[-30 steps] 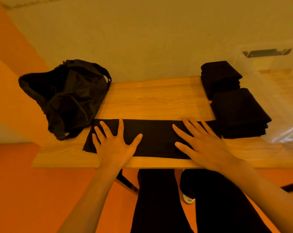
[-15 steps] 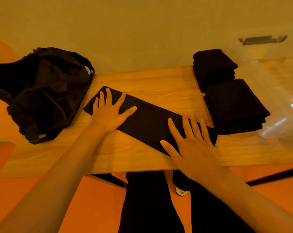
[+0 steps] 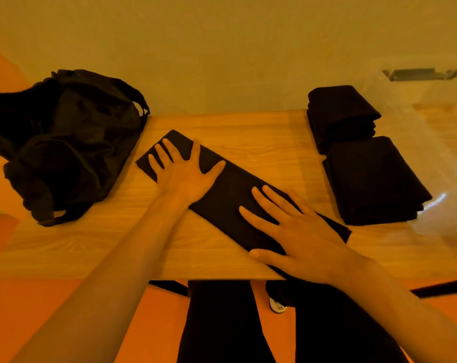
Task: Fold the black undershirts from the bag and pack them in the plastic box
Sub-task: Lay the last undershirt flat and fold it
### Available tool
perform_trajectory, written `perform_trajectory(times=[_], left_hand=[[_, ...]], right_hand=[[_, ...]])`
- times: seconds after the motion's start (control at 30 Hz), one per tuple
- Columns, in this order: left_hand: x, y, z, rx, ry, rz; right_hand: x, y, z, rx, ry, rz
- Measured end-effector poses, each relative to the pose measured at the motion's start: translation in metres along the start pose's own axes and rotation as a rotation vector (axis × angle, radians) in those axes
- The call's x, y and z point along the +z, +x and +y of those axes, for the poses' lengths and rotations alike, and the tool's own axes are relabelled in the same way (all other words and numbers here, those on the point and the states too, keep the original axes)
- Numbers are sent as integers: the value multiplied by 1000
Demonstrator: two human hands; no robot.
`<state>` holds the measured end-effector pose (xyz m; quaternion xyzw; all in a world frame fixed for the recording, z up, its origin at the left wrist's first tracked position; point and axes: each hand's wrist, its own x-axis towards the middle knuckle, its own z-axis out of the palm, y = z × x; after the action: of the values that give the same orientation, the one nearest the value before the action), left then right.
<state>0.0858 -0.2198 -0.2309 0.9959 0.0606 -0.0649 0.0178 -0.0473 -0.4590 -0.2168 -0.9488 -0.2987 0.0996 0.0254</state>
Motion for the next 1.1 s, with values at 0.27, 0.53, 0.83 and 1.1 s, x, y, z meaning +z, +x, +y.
perform_trajectory(times=[0.27, 0.53, 0.83, 1.1], left_hand=[[-11, 55, 34, 267, 22, -7], [-16, 94, 69, 541, 90, -20], [-12, 86, 80, 488, 101, 28], [-12, 101, 87, 615, 128, 8]], right_hand=[[16, 17, -45, 344, 120, 185], [16, 41, -72, 574, 186, 231], [-15, 43, -1, -187, -19, -10], [-1, 47, -22, -110, 19, 35]])
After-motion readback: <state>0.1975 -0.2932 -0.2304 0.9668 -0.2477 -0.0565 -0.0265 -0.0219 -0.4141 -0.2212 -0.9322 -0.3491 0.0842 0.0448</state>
